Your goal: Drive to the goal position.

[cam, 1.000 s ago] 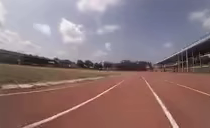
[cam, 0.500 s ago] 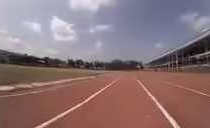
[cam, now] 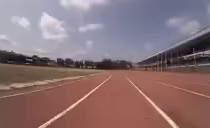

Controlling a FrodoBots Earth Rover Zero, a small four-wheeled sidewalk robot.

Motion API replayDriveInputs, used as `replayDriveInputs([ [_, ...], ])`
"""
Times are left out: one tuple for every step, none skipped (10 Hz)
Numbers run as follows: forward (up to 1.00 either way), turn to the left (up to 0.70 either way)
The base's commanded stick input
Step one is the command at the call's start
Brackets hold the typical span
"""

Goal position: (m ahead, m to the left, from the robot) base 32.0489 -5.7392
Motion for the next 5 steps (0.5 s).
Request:
replayDriveInputs([
  [0.7,-0.35],
  [0.7,-0.35],
  [0.7,-0.35],
  [0.7,-0.35],
  [0.7,-0.21],
])
